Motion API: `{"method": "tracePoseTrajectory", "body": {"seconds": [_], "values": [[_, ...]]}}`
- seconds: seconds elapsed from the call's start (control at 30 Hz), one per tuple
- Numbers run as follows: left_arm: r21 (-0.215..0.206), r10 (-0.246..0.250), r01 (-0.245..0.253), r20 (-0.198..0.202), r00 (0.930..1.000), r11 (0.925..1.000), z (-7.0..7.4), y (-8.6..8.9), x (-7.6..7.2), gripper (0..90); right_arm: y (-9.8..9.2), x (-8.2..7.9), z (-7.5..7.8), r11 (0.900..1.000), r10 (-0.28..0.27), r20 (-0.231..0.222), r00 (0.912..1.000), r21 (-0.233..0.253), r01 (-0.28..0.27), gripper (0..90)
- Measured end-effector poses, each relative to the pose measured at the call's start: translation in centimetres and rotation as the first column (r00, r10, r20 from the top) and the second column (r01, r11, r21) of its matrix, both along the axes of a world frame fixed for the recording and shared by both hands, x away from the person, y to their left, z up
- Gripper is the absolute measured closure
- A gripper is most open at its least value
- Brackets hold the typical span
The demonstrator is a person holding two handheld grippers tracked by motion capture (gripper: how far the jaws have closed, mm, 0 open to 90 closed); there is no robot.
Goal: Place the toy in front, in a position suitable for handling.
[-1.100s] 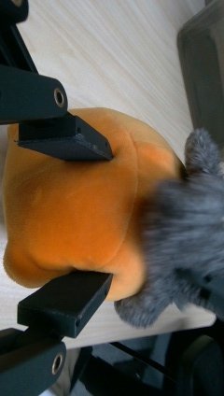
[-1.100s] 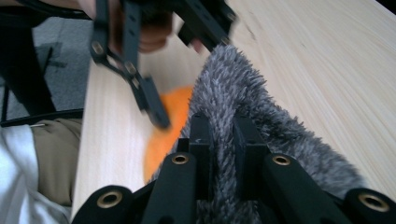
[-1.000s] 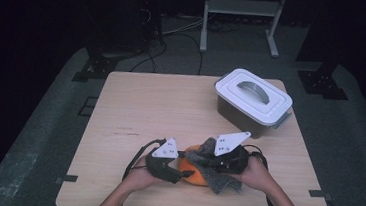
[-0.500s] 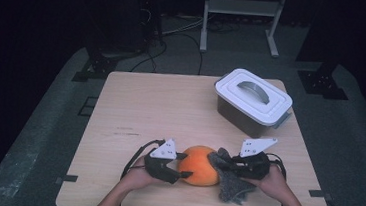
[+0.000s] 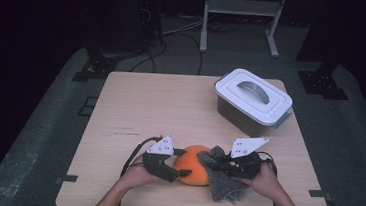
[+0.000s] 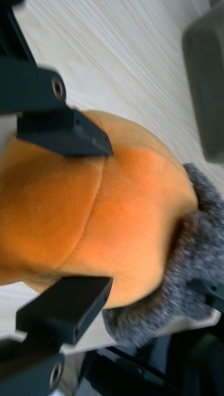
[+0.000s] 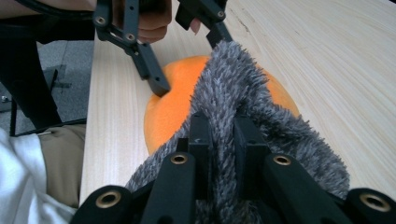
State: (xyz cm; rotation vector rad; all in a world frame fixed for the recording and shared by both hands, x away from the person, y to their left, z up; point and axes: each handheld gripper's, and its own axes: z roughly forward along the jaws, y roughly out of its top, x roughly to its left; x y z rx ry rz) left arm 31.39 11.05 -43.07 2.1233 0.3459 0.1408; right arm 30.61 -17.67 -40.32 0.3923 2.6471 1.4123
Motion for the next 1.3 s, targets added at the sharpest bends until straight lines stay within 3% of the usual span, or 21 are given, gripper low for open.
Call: {"method": "tracePoseTrajectory", "body": {"seconds": [0.17,0.33,0.4,0.53,0.63,0.7,0.77,0.83,0.97,1.1,1.3], "values": [[0.011,0.011,-0.01,-0.026,0.9996,0.9999,-0.2,0.4,0.1,39.7,-1.1,0.4,-0.8,0.999,-0.027,-0.04,0.9988,0.025,0.028,78.8],[0.002,0.013,-0.013,-0.034,0.9993,0.9999,-0.4,0.5,0.2,39.8,-3.5,0.6,-2.3,0.995,-0.09,-0.112,0.9896,0.04,0.095,78.6],[-0.001,0.006,-0.006,-0.036,0.9993,1.0,-0.4,0.6,0.2,39.7,-3.8,0.5,-2.1,0.991,-0.087,-0.133,0.9873,0.091,0.099,78.6],[0.003,-0.009,0.009,-0.027,0.9996,1.0,-0.2,0.5,0.1,38.2,-2.8,0.5,-0.9,0.989,-0.056,-0.107,0.9927,0.131,0.07,78.6],[-0.019,-0.031,0.031,-0.012,0.9995,0.9994,-0.1,0.6,-0.1,31.3,-1.6,0.6,-1.6,0.996,-0.04,-0.101,0.9941,0.081,0.048,78.7],[-0.032,-0.037,0.037,0.006,0.9993,0.9988,-0.1,0.7,-0.1,25.2,-1.1,0.4,-2.0,0.996,-0.008,-0.11,0.9939,0.086,0.018,78.8],[-0.069,-0.016,0.015,-0.019,0.9997,0.9975,0.0,0.7,0.1,19.9,-0.9,0.2,-1.5,0.997,0.008,-0.093,0.9957,0.08,-0.001,78.7],[-0.05,-0.008,0.007,-0.014,0.9999,0.9987,0.1,0.5,0.2,21.0,-0.6,0.1,-0.9,0.997,0.017,-0.073,0.9972,0.083,-0.011,78.6],[-0.007,0.0,0.0,-0.011,0.9999,1.0,0.0,0.6,0.1,34.8,-0.1,0.2,-0.8,0.997,0.006,-0.055,0.9985,0.074,-0.002,78.5],[-0.006,-0.002,0.001,-0.015,0.9999,1.0,-0.2,0.8,0.2,38.9,-1.5,0.6,-1.9,0.994,-0.029,-0.094,0.9952,0.099,0.038,78.5],[-0.016,-0.009,0.008,-0.032,0.9995,0.9998,-0.3,1.2,0.4,38.9,-4.2,0.9,-3.7,0.989,-0.129,-0.145,0.981,0.053,0.137,78.5]]}}
